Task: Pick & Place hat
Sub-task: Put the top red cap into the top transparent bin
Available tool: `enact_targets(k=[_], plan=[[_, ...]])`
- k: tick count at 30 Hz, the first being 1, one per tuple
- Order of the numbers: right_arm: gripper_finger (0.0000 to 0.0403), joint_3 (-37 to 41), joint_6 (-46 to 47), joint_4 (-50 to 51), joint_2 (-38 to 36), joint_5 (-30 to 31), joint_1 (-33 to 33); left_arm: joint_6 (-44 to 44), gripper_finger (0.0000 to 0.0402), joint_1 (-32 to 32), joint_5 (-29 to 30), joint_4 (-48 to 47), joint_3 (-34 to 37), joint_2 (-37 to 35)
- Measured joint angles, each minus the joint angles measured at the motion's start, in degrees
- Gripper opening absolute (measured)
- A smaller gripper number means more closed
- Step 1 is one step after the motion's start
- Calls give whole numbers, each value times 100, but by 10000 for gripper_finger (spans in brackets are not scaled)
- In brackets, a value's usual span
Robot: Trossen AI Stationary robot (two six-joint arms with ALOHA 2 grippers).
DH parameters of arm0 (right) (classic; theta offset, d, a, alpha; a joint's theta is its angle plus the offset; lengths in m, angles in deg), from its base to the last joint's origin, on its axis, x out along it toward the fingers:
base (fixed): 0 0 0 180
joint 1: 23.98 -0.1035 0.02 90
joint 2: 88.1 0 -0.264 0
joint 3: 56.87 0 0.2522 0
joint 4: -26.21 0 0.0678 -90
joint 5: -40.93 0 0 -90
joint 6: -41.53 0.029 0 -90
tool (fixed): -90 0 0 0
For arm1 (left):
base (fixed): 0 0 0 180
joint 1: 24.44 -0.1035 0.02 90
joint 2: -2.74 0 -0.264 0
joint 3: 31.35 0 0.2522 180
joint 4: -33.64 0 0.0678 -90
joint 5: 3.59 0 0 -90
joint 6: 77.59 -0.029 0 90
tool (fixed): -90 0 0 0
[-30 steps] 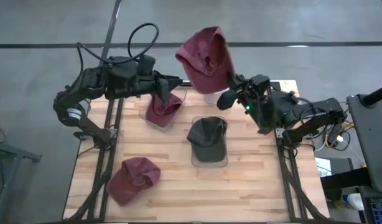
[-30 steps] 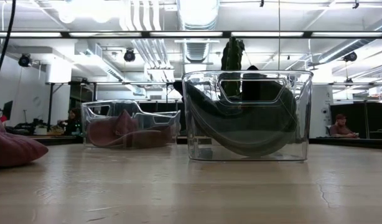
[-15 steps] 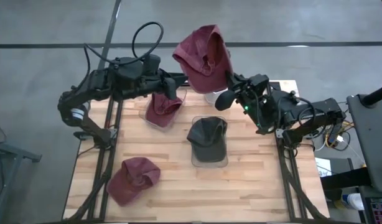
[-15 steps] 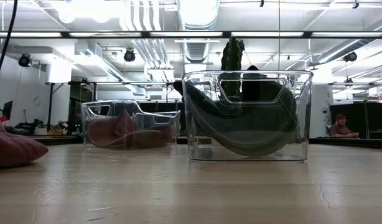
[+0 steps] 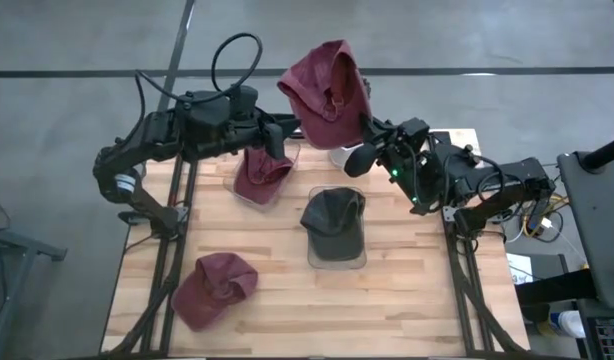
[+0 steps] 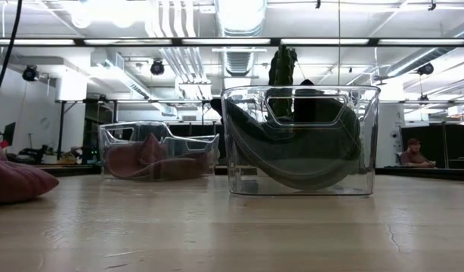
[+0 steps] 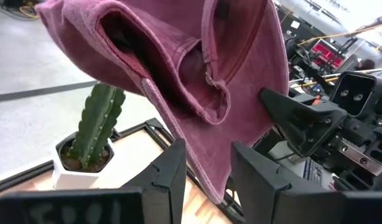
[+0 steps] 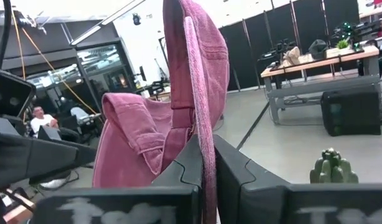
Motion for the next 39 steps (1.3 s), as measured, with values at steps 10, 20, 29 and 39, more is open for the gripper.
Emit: enact_targets(k=[10, 20, 29, 39], plan=[[13, 0, -319, -339, -11, 75, -188, -374, 117, 7, 290, -86, 4, -89], [13, 2, -385, -363, 9, 75, -291, -587, 117, -13, 356, -89, 7, -112], [13, 4, -450, -442, 42, 33, -241, -457, 117, -11, -183, -100, 7, 13], [13, 4, -446, -444, 76, 48, -236, -519, 55, -15, -500, -145, 7, 57]])
